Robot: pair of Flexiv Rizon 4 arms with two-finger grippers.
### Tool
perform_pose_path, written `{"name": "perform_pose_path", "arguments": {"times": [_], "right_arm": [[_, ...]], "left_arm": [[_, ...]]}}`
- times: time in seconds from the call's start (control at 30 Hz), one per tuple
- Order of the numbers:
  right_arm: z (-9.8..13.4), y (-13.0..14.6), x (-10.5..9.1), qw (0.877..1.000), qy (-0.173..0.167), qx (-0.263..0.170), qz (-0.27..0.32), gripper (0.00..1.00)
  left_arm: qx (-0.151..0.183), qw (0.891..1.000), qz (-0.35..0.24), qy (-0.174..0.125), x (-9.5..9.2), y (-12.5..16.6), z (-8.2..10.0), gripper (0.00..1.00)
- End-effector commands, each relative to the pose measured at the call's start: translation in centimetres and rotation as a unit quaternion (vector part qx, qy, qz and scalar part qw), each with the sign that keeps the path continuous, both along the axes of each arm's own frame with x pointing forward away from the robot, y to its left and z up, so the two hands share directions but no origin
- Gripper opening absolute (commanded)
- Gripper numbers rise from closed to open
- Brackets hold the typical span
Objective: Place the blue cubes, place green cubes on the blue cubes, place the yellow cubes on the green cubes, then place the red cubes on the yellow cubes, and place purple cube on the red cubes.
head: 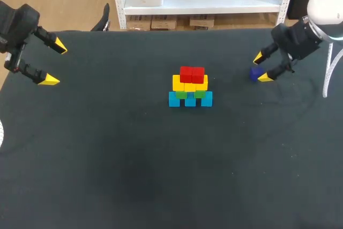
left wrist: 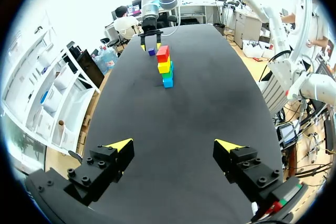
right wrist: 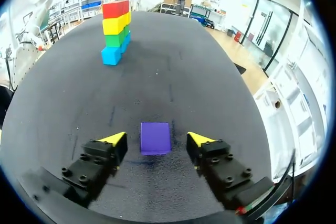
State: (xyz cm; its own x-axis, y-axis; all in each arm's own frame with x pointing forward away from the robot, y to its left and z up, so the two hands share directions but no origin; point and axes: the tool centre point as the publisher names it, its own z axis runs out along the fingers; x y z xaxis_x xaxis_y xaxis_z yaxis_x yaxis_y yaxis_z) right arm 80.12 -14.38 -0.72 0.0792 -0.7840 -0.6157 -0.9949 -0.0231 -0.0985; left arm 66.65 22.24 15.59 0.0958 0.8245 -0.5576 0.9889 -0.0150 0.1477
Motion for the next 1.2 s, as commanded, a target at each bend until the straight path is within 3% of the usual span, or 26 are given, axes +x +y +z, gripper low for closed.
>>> {"name": "perform_pose_path", "arguments": {"times": [0.03, 0.13, 0.2, 0.23, 0.4, 0.57, 0.7, 1.03, 1.2], "right_arm": [[0.0, 0.1, 0.2, 1.000, 0.000, -0.001, 0.004, 0.46], [0.1, 0.1, 0.3, 1.000, 0.001, -0.003, 0.008, 0.36], [0.1, 0.1, 0.3, 1.000, 0.000, -0.004, 0.009, 0.17], [0.1, 0.1, 0.3, 1.000, 0.000, -0.004, 0.011, 0.00], [0.7, 0.3, 0.1, 1.000, 0.001, 0.002, 0.004, 0.00], [2.2, 1.1, -0.8, 0.998, 0.018, 0.038, -0.049, 0.00], [4.1, 2.6, -1.8, 0.995, 0.032, 0.027, -0.093, 0.00], [10.6, 6.3, -3.1, 0.992, -0.025, 0.020, -0.118, 0.00], [12.8, 8.0, -3.8, 0.992, -0.046, 0.017, -0.120, 0.00]], "left_arm": [[0.000, 1.000, 0.000, -0.001, 0.0, 0.0, 0.0, 1.00], [0.000, 1.000, 0.000, -0.001, 0.0, 0.0, 0.0, 1.00], [0.000, 1.000, 0.000, -0.001, 0.0, 0.0, 0.0, 1.00], [0.000, 1.000, 0.000, -0.001, 0.0, 0.0, 0.0, 1.00], [0.000, 1.000, 0.000, -0.001, 0.0, 0.0, 0.0, 1.00], [0.000, 1.000, 0.000, -0.001, 0.0, 0.0, 0.0, 1.00], [0.000, 1.000, 0.000, -0.001, 0.0, 0.0, 0.0, 1.00], [0.000, 1.000, 0.000, -0.001, 0.0, 0.0, 0.0, 1.00], [0.000, 1.000, 0.000, -0.001, 0.0, 0.0, 0.0, 1.00]]}}
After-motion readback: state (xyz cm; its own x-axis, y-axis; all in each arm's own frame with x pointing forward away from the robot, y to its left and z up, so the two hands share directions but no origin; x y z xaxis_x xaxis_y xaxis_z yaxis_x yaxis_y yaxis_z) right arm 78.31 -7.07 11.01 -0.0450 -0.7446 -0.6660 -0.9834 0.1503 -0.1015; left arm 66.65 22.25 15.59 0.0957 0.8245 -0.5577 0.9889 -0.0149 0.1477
